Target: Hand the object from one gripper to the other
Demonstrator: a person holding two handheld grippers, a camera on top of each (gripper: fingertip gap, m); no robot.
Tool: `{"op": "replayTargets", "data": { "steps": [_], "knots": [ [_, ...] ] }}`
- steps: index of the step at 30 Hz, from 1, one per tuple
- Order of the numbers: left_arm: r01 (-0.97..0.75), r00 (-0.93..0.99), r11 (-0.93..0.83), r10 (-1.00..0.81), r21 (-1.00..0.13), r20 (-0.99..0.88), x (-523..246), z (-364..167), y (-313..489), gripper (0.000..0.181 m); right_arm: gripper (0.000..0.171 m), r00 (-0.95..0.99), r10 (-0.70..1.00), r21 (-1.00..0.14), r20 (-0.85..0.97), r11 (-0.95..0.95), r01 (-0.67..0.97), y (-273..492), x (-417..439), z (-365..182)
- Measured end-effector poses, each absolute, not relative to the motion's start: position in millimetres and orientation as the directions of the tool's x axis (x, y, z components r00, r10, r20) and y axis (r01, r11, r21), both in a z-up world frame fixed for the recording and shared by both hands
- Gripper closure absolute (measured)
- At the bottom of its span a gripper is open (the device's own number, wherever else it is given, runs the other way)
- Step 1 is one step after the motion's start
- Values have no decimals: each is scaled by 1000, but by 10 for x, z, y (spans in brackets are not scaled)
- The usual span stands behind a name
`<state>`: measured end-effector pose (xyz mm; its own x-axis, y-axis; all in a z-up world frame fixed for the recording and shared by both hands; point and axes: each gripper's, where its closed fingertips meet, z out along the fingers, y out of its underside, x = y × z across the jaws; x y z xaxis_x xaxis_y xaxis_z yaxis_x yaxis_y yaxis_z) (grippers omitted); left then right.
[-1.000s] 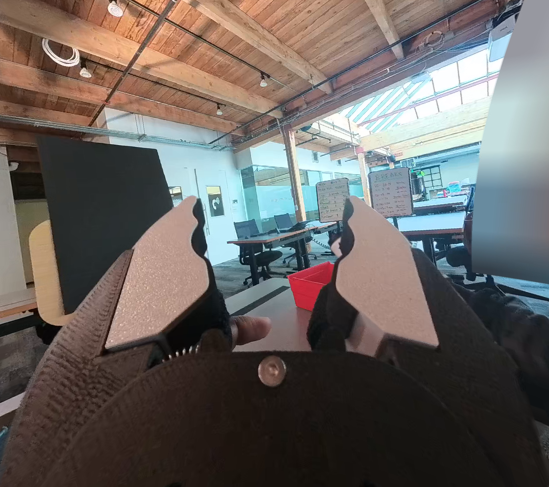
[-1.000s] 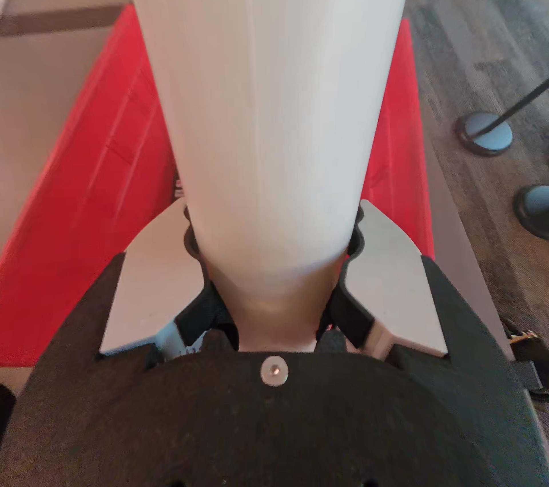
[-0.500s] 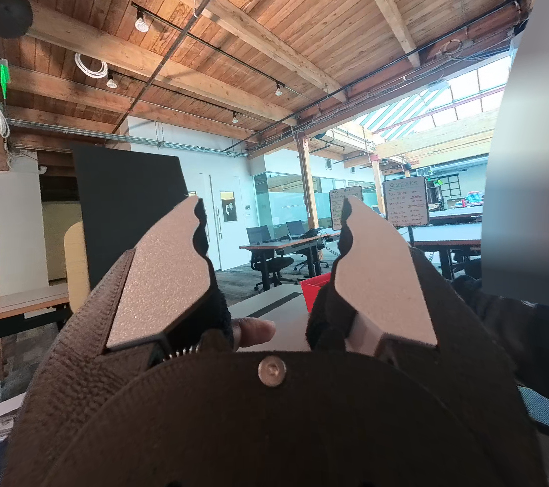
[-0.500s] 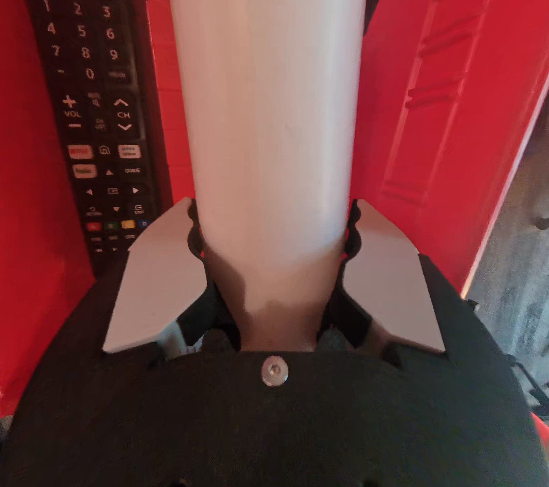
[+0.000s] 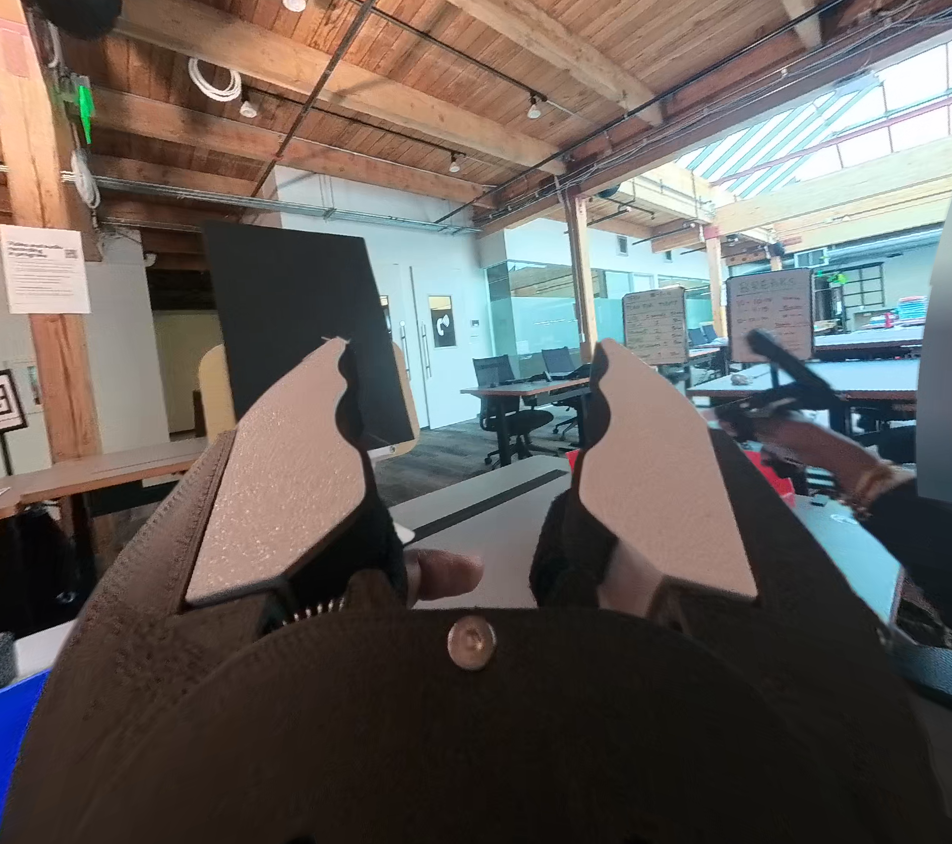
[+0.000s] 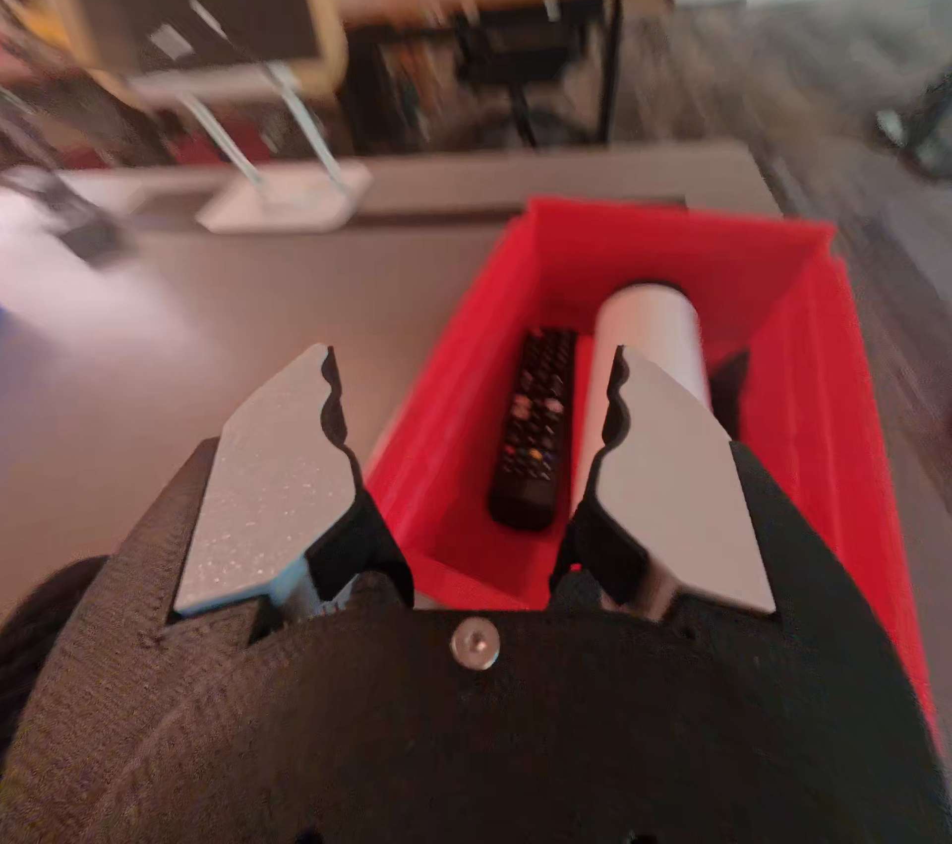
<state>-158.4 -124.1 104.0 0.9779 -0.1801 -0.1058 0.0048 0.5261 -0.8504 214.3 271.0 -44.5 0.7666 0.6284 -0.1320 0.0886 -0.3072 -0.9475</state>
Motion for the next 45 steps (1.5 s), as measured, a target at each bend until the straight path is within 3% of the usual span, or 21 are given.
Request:
{"op": "replayTargets", "data": {
  "steps": [4,9,11,16,21,26,30,38,45],
  "knots": [
    [-13,988,509,-123,-861,-88,-1746,1014,-1282,96,68,681,723,-977,-113,45,-210,2138,2197,286],
    [-62,997,479,-9,-876,-75,-1998,956,-1303,98,49,632,775,-832,-29,332,-445,1510,2433,975],
    [-99,995,437,64,-894,-79,-2152,885,-1275,98,52,668,744,-757,-10,431,-491,1357,2589,1130],
    [-157,965,172,236,-973,-114,-2657,440,-1103,98,55,628,778,-720,15,444,-533,1097,2630,1262],
    [-101,907,-152,392,-983,-153,-3215,-130,-1088,99,58,627,778,-729,45,454,-512,1047,2581,1265],
    [33,914,-364,388,-931,-120,-3440,-615,-1125,102,60,597,802,-738,22,416,-532,1074,2506,1236],
    [154,857,-569,483,-808,-177,-3786,-1046,-1247,103,60,591,805,-761,55,417,-497,1044,2399,1211],
    [436,846,-688,534,-580,2,-4109,-1833,-1159,109,61,610,787,-761,93,451,-466,987,2362,1231],
    [430,839,-707,542,-562,-39,-4180,-1818,-1126,117,61,606,789,-774,101,445,-450,1001,2300,1200]
  ]
}}
